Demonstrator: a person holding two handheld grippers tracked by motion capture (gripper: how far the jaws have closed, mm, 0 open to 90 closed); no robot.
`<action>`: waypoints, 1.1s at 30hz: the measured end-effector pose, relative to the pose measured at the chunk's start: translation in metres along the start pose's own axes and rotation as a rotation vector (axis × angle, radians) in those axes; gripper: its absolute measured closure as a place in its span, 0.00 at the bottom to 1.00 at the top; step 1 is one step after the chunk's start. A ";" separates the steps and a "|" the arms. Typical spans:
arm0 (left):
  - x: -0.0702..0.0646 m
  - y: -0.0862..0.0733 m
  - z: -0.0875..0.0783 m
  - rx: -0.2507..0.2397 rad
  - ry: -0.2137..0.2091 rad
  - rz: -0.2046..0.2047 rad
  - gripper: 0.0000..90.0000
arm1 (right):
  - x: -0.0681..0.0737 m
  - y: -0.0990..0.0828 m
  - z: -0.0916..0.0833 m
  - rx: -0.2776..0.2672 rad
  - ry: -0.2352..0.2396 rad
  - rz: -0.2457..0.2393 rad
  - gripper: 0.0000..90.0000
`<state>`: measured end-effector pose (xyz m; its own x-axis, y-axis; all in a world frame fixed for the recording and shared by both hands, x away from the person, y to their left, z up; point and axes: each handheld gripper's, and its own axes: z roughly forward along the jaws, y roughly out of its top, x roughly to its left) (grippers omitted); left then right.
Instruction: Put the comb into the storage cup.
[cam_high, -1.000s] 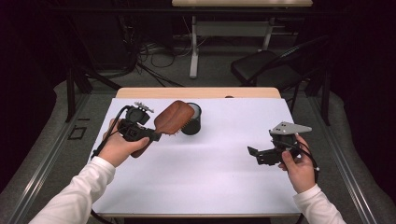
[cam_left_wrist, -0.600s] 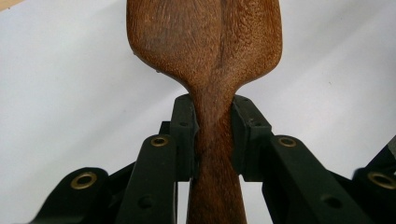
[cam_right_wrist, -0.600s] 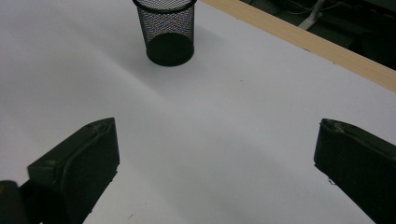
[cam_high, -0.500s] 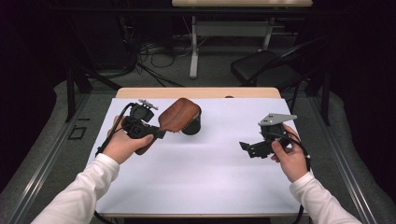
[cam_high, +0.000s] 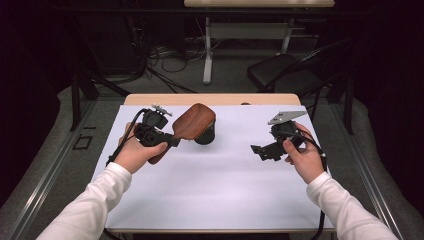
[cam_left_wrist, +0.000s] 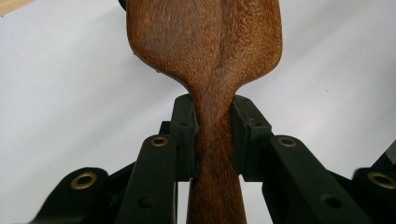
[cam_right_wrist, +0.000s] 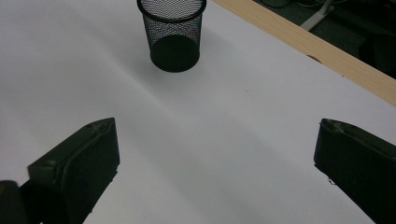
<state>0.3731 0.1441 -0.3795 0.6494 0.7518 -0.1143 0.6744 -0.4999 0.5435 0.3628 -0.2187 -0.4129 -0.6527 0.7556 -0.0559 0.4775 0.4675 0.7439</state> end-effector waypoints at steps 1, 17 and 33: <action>0.000 0.000 0.001 -0.002 0.000 -0.003 0.81 | 0.000 0.002 0.001 0.003 -0.001 -0.003 0.00; -0.002 0.007 0.006 -0.011 -0.008 0.005 0.81 | 0.004 0.026 0.020 0.043 0.028 -0.012 0.00; -0.007 0.011 0.009 -0.037 -0.012 0.014 0.81 | 0.014 0.044 0.029 0.030 0.057 -0.005 0.01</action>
<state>0.3791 0.1299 -0.3806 0.6632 0.7393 -0.1166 0.6519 -0.4941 0.5753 0.3919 -0.1745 -0.4005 -0.6873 0.7261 -0.0210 0.4910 0.4856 0.7233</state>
